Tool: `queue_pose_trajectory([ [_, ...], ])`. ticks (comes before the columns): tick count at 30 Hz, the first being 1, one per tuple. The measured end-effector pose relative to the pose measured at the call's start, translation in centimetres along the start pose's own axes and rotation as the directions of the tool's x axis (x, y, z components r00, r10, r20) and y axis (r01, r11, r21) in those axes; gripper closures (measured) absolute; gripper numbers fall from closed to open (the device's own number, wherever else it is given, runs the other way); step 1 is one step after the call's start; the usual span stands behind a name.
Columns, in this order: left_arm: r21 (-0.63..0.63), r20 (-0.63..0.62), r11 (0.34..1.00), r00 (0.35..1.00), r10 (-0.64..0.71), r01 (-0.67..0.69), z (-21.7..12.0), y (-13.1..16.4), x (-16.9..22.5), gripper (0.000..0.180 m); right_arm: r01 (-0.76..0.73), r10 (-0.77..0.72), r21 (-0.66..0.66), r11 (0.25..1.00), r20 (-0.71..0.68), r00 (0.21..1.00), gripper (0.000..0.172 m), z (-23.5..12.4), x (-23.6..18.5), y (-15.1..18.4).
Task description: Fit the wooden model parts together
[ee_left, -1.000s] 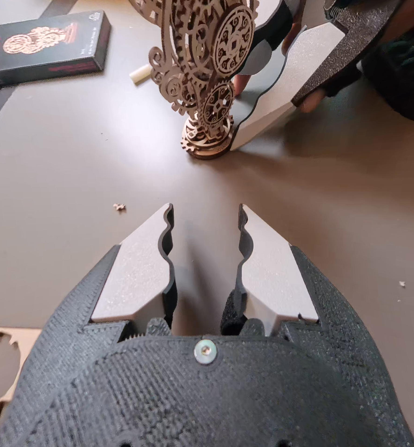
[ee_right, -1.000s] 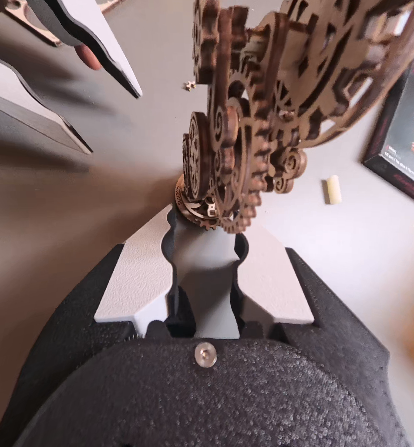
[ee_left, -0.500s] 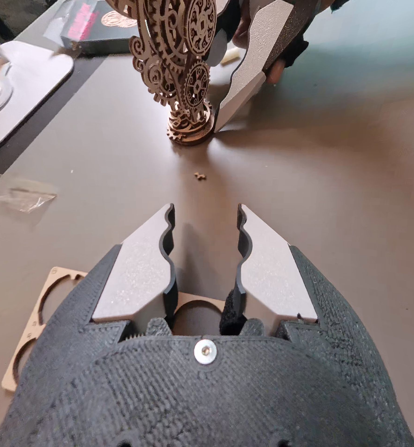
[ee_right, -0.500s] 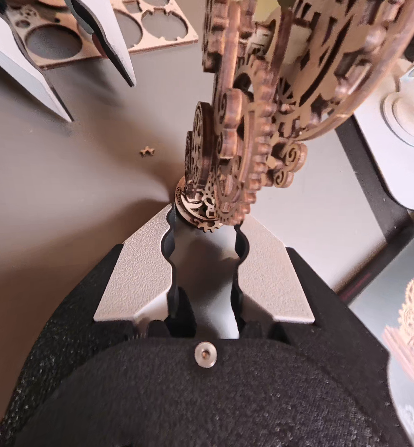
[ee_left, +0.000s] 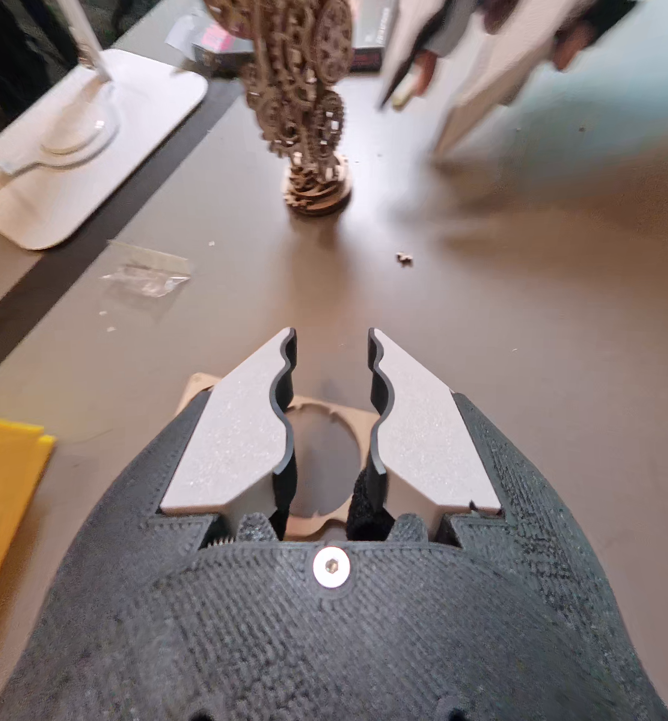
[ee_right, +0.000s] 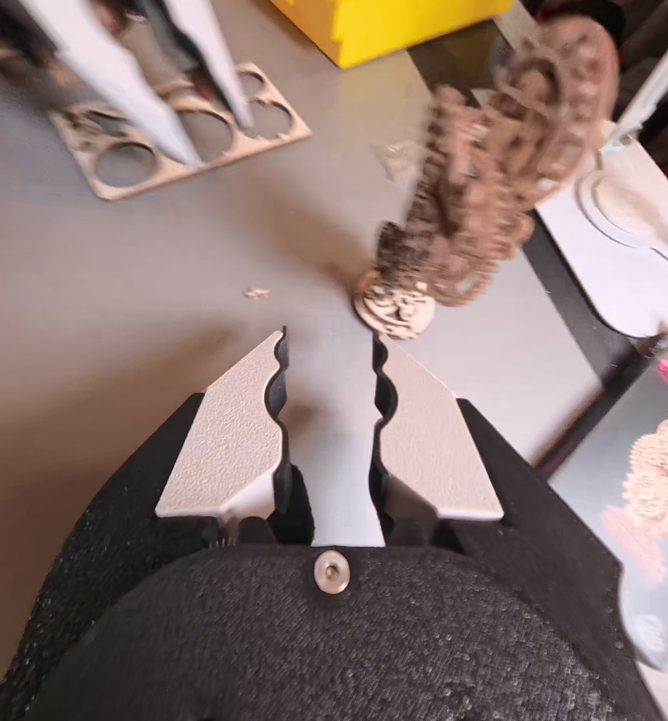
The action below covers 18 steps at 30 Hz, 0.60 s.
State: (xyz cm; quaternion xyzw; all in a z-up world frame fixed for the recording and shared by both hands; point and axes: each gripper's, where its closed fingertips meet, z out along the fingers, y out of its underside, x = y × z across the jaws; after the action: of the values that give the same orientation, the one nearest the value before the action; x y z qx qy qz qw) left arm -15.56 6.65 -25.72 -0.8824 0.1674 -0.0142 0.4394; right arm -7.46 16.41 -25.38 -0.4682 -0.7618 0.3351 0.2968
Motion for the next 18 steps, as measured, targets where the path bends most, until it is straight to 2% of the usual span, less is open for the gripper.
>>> queue_pose_trajectory([
  [1, 0.012, 0.027, 1.0, 1.0, -0.01, 0.01, -0.8, -0.1, -1.1, 0.148, 0.0, 0.001, -0.004, 1.0, 0.018, 1.0, 0.137, 0.0, -1.7, -0.3],
  [3, 0.063, 0.059, 0.995, 0.995, -0.078, 0.074, -2.2, -0.6, -3.2, 0.15, 0.013, -0.009, -0.095, 0.995, 0.038, 0.999, 0.141, 1.3, -4.1, 0.0],
  [6, 0.128, 0.138, 0.982, 0.978, -0.156, 0.139, -4.4, -0.2, -5.9, 0.151, -0.008, 0.021, -0.264, 0.965, 0.047, 0.999, 0.138, 3.8, -4.8, 1.2],
  [10, 0.181, 0.203, 0.969, 0.957, -0.206, 0.17, -7.2, 1.3, -6.9, 0.154, -0.061, 0.09, -0.325, 0.944, 0.074, 0.993, 0.145, 5.2, -4.9, 0.3],
  [14, 0.254, 0.26, 0.953, 0.938, -0.229, 0.163, -9.9, 1.0, -8.2, 0.157, -0.046, 0.072, -0.344, 0.938, 0.062, 0.995, 0.165, 5.5, -5.0, 0.1],
  [18, 0.314, 0.306, 0.939, 0.921, -0.242, 0.143, -11.5, 0.5, -9.3, 0.16, 0.009, -0.002, -0.387, 0.922, 0.02, 1.0, 0.167, 4.4, -5.3, 0.6],
])
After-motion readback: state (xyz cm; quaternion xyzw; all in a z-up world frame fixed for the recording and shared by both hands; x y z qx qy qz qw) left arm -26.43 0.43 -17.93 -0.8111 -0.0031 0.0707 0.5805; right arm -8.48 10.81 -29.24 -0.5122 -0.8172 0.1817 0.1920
